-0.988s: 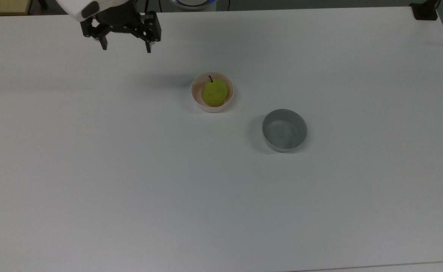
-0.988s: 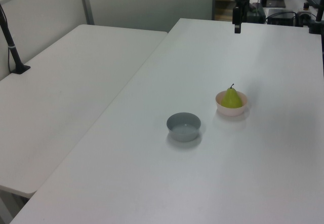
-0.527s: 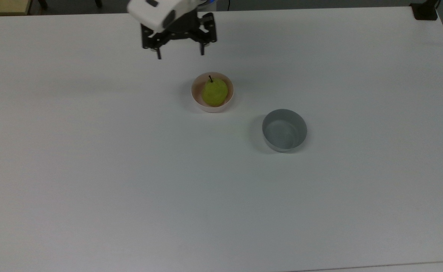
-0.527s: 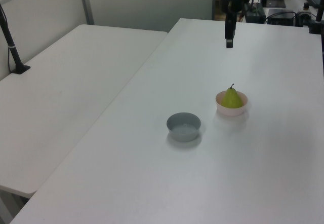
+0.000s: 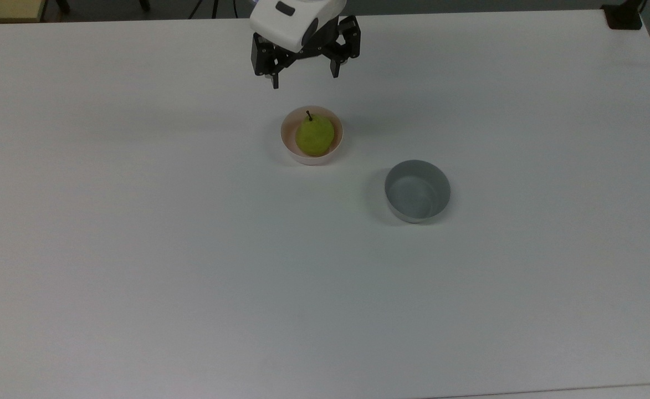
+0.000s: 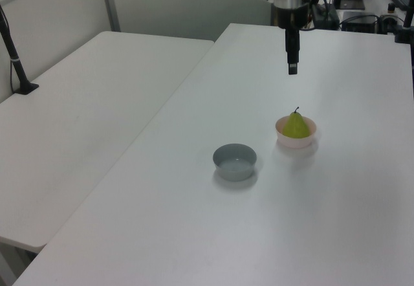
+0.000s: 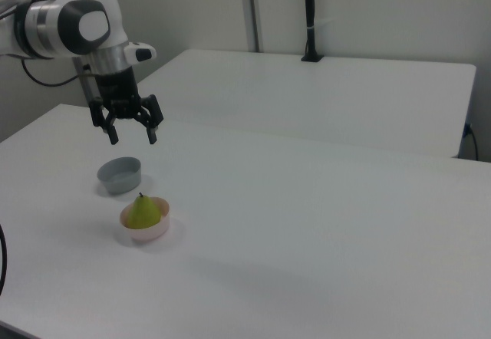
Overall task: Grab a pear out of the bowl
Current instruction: 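Move the open gripper over the pink bowl and lower onto the pear, then close the gripper around the green pear inside the pink bowl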
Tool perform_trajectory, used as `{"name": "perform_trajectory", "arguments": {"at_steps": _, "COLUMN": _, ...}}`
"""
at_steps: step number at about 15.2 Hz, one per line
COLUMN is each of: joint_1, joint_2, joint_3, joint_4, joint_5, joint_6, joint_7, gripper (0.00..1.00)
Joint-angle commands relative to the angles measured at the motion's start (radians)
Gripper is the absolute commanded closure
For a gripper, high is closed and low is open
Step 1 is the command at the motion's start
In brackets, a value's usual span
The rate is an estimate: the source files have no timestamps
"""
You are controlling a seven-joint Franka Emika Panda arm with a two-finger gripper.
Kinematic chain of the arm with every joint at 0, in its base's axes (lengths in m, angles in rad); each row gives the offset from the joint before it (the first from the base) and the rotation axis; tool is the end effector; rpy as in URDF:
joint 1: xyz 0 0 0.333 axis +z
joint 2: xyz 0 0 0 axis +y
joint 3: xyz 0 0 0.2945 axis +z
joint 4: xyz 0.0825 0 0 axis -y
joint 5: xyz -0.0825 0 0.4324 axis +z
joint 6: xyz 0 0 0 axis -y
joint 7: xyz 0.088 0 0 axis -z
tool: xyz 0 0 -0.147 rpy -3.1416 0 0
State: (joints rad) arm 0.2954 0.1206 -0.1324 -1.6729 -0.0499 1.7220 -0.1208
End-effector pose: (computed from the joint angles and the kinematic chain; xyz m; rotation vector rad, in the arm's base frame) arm 0.6267 0.0989 0.4484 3.0403 0.4493 -0.1063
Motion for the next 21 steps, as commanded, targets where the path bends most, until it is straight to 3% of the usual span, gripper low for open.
{"name": "perform_trajectory", "arguments": {"at_steps": 1, "joint_1": 0.037, "joint_2": 0.030, "joint_3": -0.012, "joint_4": -0.048, "joint_5": 0.010, "joint_6": -0.013, "joint_7": -0.007, "gripper": 0.00}}
{"name": "perform_trajectory", "arguments": {"at_steps": 7, "joint_1": 0.047, "joint_2": 0.122, "joint_3": -0.009, "joint_4": -0.093, "joint_5": -0.019, "joint_6": -0.007, "joint_7": -0.042, "gripper": 0.00}}
{"name": "perform_trajectory", "arguments": {"at_steps": 12, "joint_1": 0.053, "joint_2": 0.160, "joint_3": -0.007, "joint_4": -0.171, "joint_5": -0.065, "joint_6": 0.093, "joint_7": -0.042, "gripper": 0.00}}
{"name": "perform_trajectory", "arguments": {"at_steps": 21, "joint_1": 0.054, "joint_2": 0.214, "joint_3": -0.004, "joint_4": -0.169, "joint_5": -0.073, "joint_6": 0.172, "joint_7": -0.028, "gripper": 0.04}}
